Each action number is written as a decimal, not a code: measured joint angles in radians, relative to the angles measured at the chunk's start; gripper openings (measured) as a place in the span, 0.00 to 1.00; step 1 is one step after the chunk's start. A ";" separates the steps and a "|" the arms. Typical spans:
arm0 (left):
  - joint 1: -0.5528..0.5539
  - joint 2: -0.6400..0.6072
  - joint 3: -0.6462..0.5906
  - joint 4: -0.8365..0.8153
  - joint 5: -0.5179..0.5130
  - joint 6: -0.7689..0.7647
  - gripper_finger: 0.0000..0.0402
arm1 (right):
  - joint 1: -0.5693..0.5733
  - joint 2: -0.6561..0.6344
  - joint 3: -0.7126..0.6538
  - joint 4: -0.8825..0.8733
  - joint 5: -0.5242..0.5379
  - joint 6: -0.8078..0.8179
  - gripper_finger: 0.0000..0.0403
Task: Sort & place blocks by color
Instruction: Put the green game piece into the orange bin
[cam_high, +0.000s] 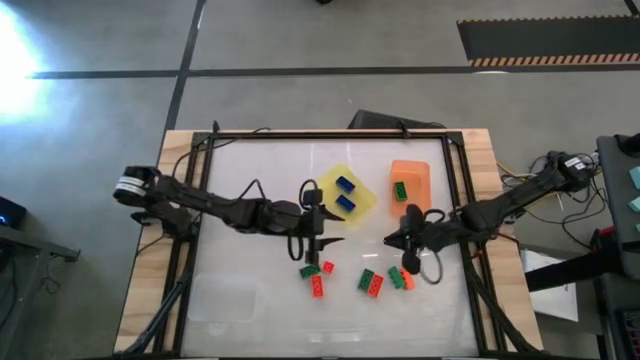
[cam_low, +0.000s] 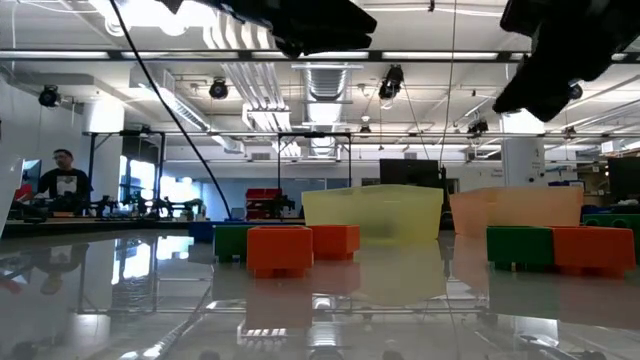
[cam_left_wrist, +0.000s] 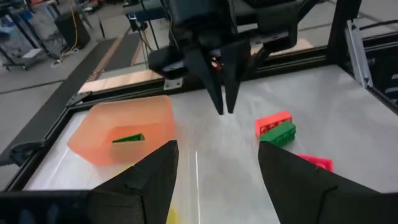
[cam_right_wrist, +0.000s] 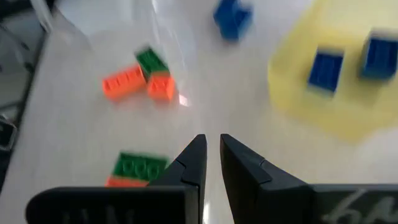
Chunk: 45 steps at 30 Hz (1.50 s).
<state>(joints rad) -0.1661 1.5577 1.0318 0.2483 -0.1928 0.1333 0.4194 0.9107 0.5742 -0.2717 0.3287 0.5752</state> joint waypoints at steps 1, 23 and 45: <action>0.000 -0.002 -0.013 0.022 0.000 0.000 0.52 | 0.000 0.025 0.025 -0.049 -0.020 0.032 0.09; 0.002 -0.005 -0.025 0.039 0.000 0.017 0.52 | 0.041 0.536 0.555 -0.760 -0.326 0.554 0.17; 0.003 -0.023 -0.023 -0.006 -0.006 0.092 0.52 | 0.078 0.685 0.616 -0.763 -0.355 0.749 0.52</action>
<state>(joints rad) -0.1635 1.5345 1.0088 0.2428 -0.1986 0.2257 0.4974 1.5954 1.1904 -1.0351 -0.0261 1.3239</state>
